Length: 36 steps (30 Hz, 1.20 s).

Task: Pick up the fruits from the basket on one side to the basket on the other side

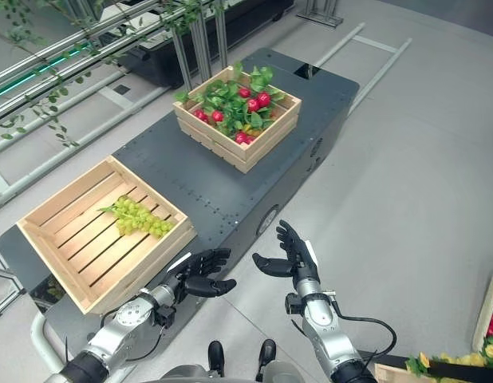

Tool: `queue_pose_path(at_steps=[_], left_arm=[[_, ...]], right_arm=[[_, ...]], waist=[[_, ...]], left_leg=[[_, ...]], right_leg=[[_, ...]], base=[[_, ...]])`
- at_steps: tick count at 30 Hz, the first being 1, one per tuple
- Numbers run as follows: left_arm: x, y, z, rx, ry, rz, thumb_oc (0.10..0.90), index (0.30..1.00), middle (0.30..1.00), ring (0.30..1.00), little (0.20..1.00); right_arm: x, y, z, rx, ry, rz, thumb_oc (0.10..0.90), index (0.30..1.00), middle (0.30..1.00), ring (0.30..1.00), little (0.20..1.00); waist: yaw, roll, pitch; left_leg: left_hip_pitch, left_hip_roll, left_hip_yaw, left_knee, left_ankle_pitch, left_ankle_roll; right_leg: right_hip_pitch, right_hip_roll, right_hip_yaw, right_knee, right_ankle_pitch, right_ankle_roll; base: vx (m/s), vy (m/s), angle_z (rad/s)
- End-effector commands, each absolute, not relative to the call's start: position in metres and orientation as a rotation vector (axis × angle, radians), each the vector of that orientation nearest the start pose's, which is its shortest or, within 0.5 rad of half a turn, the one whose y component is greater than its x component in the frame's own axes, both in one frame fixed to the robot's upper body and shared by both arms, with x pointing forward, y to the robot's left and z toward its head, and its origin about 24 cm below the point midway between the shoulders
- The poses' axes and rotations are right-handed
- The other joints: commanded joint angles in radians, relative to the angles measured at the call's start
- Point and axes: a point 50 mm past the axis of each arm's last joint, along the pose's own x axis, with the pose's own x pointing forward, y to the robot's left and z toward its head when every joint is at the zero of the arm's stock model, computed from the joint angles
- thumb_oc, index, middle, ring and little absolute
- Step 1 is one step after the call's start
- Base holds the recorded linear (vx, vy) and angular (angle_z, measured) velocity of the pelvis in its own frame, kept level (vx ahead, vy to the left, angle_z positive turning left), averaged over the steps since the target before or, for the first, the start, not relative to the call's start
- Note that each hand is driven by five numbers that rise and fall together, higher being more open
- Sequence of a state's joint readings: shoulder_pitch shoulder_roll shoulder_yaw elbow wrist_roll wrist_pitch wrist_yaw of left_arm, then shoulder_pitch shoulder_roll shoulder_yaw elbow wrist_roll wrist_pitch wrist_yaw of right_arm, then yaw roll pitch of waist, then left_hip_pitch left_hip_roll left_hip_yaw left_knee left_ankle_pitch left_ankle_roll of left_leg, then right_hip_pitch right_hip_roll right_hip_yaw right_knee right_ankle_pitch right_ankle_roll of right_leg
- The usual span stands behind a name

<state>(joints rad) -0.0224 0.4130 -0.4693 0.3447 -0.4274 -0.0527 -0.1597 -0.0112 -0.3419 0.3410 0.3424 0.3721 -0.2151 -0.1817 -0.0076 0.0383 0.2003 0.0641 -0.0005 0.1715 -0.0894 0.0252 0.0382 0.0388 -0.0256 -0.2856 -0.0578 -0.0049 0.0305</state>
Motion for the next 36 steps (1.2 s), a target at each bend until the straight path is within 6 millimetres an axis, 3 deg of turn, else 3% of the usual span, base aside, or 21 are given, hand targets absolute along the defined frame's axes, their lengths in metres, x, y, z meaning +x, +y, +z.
queue_pose_path(at_steps=[1,3,4,6,7,9,14,16,17,21,22,24,27,32,35,36], left_arm=[[0.239,0.144,-0.009,0.005,0.205,-0.435,0.8,0.9,0.9,0.9,0.9],[0.24,0.147,-0.007,0.023,0.184,-0.401,0.8,0.9,0.9,0.9,0.9],[0.242,0.151,-0.004,0.054,0.162,-0.374,0.8,0.9,0.9,0.9,0.9],[0.244,0.154,0.0,0.096,0.136,-0.37,0.8,0.9,0.9,0.9,0.9],[0.244,0.156,0.004,0.132,0.115,-0.374,0.8,0.9,0.9,0.9,0.9],[0.246,0.159,0.011,0.228,0.076,-0.38,0.8,0.9,0.9,0.9,0.9],[0.253,0.164,0.03,0.265,0.008,-0.346,0.8,0.9,0.9,0.9,0.9],[0.257,0.16,0.041,0.254,-0.062,-0.337,0.8,0.9,0.9,0.9,0.9],[0.257,0.16,0.042,0.257,-0.068,-0.341,0.8,0.9,0.9,0.9,0.9],[0.252,0.167,0.052,0.287,-0.125,-0.322,0.8,0.9,0.9,0.9,0.9],[0.249,0.168,0.056,0.302,-0.147,-0.323,0.8,0.9,0.9,0.9,0.9],[0.253,0.168,0.062,0.304,-0.187,-0.321,0.8,0.9,0.9,0.9,0.9],[0.262,0.162,0.07,0.299,-0.242,-0.313,0.8,0.9,0.9,0.9,0.9],[0.266,0.16,0.077,0.341,-0.283,-0.296,0.8,0.9,0.9,0.9,0.9],[0.263,0.166,0.09,0.345,-0.353,-0.251,0.8,0.9,0.9,0.9,0.9],[0.263,0.173,0.105,0.36,-0.423,-0.2,0.8,0.9,0.9,0.9,0.9]], right_arm=[[0.25,-0.157,0.012,0.051,0.005,0.045,0.8,0.9,0.9,0.9,0.9],[0.25,-0.157,0.011,0.047,0.008,0.047,0.8,0.9,0.9,0.9,0.9],[0.251,-0.156,0.012,0.049,0.007,0.042,0.8,0.9,0.9,0.9,0.9],[0.251,-0.156,0.014,0.056,-0.005,0.033,0.8,0.9,0.9,0.9,0.9],[0.25,-0.157,0.015,0.061,-0.016,0.026,0.8,0.9,0.9,0.9,0.9],[0.247,-0.163,0.016,0.075,-0.019,0.01,0.8,0.9,0.9,0.9,0.9],[0.24,-0.165,0.013,0.074,-0.001,0.027,0.8,0.9,0.9,0.9,0.9],[0.243,-0.164,0.011,0.078,0.003,0.002,0.8,0.9,0.9,0.9,0.9],[0.243,-0.166,0.011,0.082,0.01,-0.005,0.8,0.9,0.9,0.9,0.9],[0.243,-0.166,0.009,0.056,0.037,0.052,0.8,0.9,0.9,0.9,0.9],[0.238,-0.172,0.008,0.042,0.044,0.051,0.8,0.9,0.9,0.9,0.9],[0.237,-0.179,0.01,0.028,0.021,0.032,0.8,0.9,0.9,0.9,0.9],[0.246,-0.181,0.019,0.002,-0.043,0.022,0.8,0.9,0.9,0.9,0.9],[0.243,-0.182,0.018,0.026,-0.031,0.013,0.8,0.9,0.9,0.9,0.9],[0.237,-0.181,0.015,0.036,-0.021,0.019,0.8,0.9,0.9,0.9,0.9],[0.236,-0.18,0.013,0.038,-0.015,0.02,0.8,0.9,0.9,0.9,0.9]], waist=[[0.016,-0.033,-0.08],[0.02,-0.032,-0.078],[0.024,-0.029,-0.072],[0.027,-0.028,-0.054],[0.029,-0.027,-0.035],[0.023,-0.031,0.01],[-0.016,-0.032,0.04],[-0.035,-0.031,0.045],[-0.035,-0.031,0.044],[-0.017,-0.059,0.031],[-0.012,-0.069,0.038],[-0.005,-0.069,0.069],[-0.006,-0.044,0.101],[-0.011,-0.036,0.092],[-0.013,-0.032,0.085],[-0.014,-0.031,0.082]], left_leg=[[0.003,-0.038,0.001,0.002,-0.057,0.018],[0.007,-0.038,-0.004,0.002,-0.059,0.024],[0.007,-0.037,-0.006,0.002,-0.056,0.033],[0.007,-0.041,0.0,0.002,-0.051,0.048],[0.006,-0.044,0.001,0.003,-0.046,0.056],[0.014,-0.052,-0.017,0.01,-0.047,0.06],[0.033,-0.046,-0.088,0.006,-0.056,0.05],[0.034,-0.045,-0.146,0.002,-0.073,0.047],[0.037,-0.043,-0.156,0.002,-0.069,0.046],[0.025,-0.013,-0.103,0.128,-0.096,0.011],[-0.03,0.001,-0.079,0.233,-0.07,-0.005],[-0.123,0.025,-0.07,0.307,-0.039,-0.027],[-0.122,0.064,-0.067,0.137,0.021,-0.051],[-0.075,0.03,-0.112,0.034,0.019,-0.036],[-0.054,0.017,-0.119,0.002,0.016,-0.028],[-0.051,0.012,-0.12,0.002,0.007,-0.022]], right_leg=[[0.012,-0.035,0.042,-0.014,0.04,0.024],[0.01,-0.038,0.041,0.024,0.02,0.022],[-0.013,-0.045,0.035,0.116,-0.01,0.024],[-0.074,-0.073,0.02,0.285,-0.007,0.042],[-0.133,-0.102,0.017,0.419,0.021,0.052],[-0.216,-0.133,0.039,0.568,0.085,0.068],[-0.237,-0.084,0.146,0.324,0.131,0.066],[-0.207,-0.039,0.238,0.126,0.118,0.061],[-0.195,-0.026,0.249,0.129,0.104,0.053],[-0.102,-0.046,0.179,0.085,0.08,0.03],[-0.066,-0.051,0.16,0.082,0.066,0.015],[-0.046,-0.055,0.139,0.09,0.046,-0.001],[-0.047,-0.066,0.107,0.098,0.024,0.0],[-0.051,-0.083,0.1,0.08,0.028,0.021],[-0.048,-0.087,0.105,0.06,0.041,0.035],[-0.049,-0.089,0.107,0.053,0.044,0.042]], base=[[0.0,0.083,0.23],[0.01,0.125,0.08],[-0.01,0.132,0.01],[-0.04,0.135,0.01],[-0.07,0.142,0.05],[-0.01,0.051,0.15],[0.1,-0.152,0.56],[0.2,-0.338,0.51],[0.25,-0.324,0.76],[0.22,-0.172,0.75],[0.16,-0.111,0.31],[0.03,-0.017,0.42],[0.0,0.143,0.28],[0.1,0.166,-0.01],[0.1,0.088,0.0],[0.07,0.051,0.01]])
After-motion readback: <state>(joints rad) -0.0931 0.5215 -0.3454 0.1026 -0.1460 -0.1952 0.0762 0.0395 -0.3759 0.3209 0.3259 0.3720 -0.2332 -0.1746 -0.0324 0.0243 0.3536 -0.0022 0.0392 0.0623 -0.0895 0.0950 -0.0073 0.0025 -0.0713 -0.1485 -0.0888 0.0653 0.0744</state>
